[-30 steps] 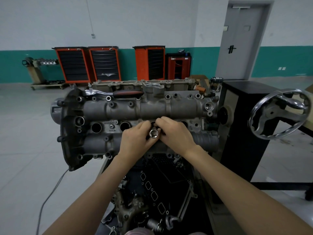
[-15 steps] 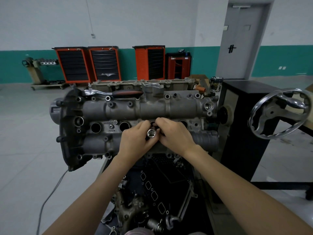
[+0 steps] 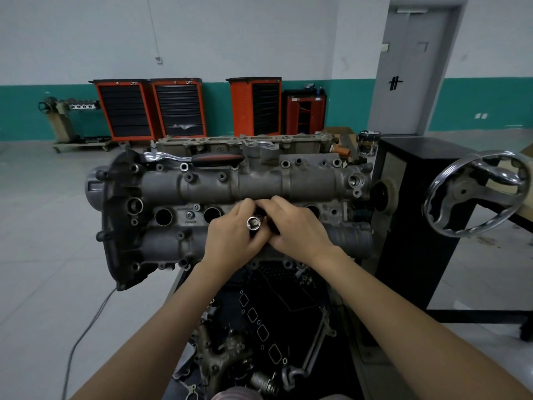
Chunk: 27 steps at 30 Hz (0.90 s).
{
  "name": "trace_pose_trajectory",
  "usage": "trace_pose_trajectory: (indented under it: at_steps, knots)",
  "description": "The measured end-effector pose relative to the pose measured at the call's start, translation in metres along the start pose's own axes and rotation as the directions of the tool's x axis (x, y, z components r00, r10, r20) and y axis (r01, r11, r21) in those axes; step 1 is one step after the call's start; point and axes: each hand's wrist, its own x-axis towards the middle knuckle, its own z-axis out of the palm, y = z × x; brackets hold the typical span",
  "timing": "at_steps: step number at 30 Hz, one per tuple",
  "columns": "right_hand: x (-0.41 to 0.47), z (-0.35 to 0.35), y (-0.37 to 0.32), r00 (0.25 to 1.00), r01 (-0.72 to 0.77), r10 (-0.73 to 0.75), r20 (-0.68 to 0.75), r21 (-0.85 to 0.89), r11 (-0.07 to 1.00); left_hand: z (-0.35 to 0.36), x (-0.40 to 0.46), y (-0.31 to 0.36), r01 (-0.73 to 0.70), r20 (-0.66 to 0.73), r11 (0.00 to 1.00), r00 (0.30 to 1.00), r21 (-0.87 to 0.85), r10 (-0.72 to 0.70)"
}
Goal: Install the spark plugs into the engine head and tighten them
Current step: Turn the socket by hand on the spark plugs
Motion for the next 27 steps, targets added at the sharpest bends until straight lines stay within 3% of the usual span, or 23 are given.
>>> trace_pose_trajectory:
  at_steps: [8,18,23,27]
  knots:
    - [0.0006,-0.0028,-0.0025,0.996,0.005,0.002,-0.090,0.072,0.997,0.0025,-0.0011,-0.0050,-0.050,-0.041,0.999,0.998,0.015,0.051]
    - [-0.0019,-0.0027,-0.0013,1.000,0.030,-0.030,0.003,-0.017,0.999,0.0003,-0.0021,-0.0019,0.008,-0.011,0.999,1.000,-0.038,-0.009]
    - [-0.0013,-0.0039,-0.0029,0.996,0.026,-0.019,-0.086,0.082,0.996,0.0015,-0.0019,-0.0047,-0.026,-0.042,1.000,0.999,-0.012,0.025]
    - [-0.0010,-0.0006,0.0002,0.998,-0.038,0.042,-0.044,0.094,0.995,0.0009,-0.0015,-0.0045,-0.041,-0.060,0.999,0.997,-0.021,0.040]
